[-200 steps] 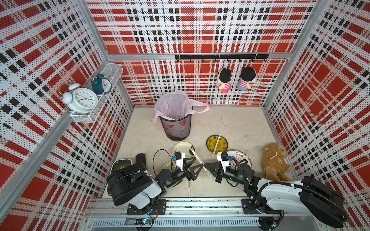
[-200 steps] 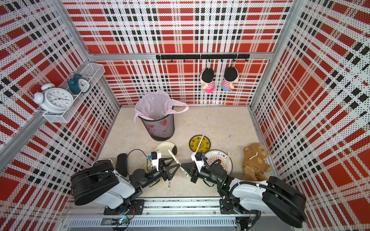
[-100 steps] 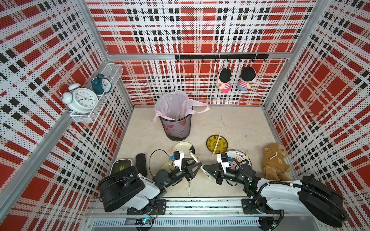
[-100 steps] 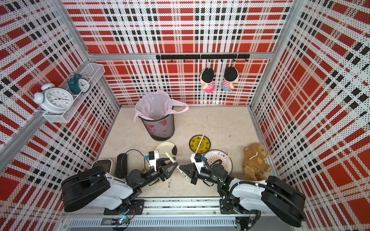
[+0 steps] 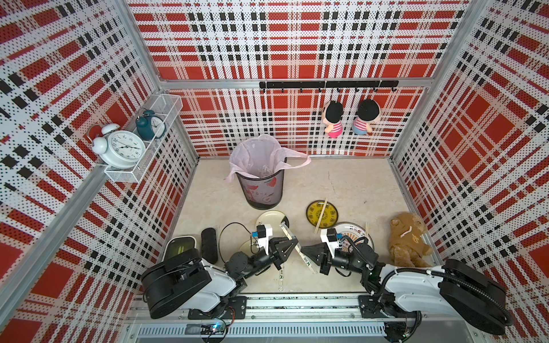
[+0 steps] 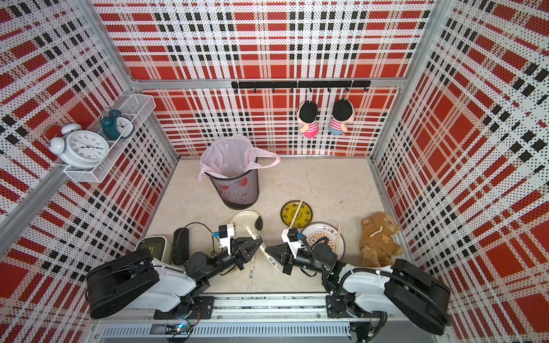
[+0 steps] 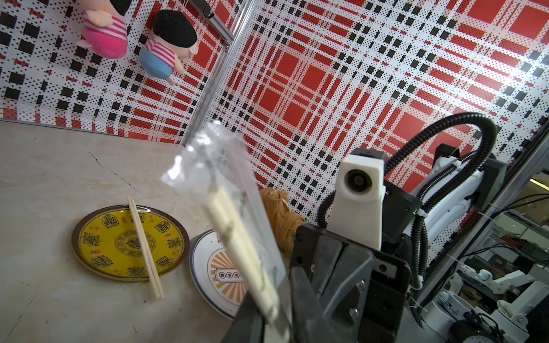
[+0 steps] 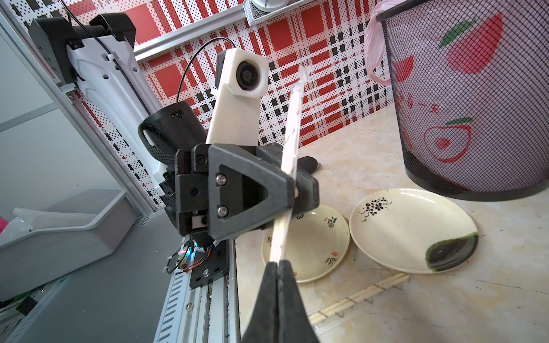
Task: Remove the packaging of disposable chopsticks
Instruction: Remove the packet bag from the disposable chopsticks.
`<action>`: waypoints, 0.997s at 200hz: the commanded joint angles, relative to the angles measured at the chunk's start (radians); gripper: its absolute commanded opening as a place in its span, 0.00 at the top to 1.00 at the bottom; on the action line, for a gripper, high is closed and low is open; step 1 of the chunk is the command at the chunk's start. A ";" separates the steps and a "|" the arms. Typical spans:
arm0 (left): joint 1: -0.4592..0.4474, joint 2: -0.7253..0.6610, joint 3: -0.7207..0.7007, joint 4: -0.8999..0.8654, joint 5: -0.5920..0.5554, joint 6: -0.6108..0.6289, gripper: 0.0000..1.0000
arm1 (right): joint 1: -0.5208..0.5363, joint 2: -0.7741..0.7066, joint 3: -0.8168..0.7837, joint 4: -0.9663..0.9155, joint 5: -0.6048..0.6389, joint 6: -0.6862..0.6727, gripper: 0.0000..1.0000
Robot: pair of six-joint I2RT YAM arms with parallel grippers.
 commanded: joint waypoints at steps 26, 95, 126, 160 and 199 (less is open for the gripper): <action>-0.004 -0.005 0.020 0.185 0.026 0.017 0.89 | -0.006 0.038 0.016 0.058 0.000 -0.022 1.00; 0.140 0.013 0.061 0.151 0.268 -0.017 1.00 | -0.007 -0.078 -0.001 -0.063 0.051 -0.126 0.51; 0.169 -0.012 0.112 0.041 0.333 0.007 1.00 | -0.021 -0.140 0.023 -0.216 0.079 -0.199 0.24; 0.157 -0.104 0.162 -0.202 0.300 0.111 1.00 | -0.054 -0.169 -0.019 -0.163 0.072 -0.234 0.21; 0.146 -0.225 0.225 -0.487 0.274 0.240 1.00 | -0.089 -0.217 -0.062 -0.150 0.039 -0.268 0.19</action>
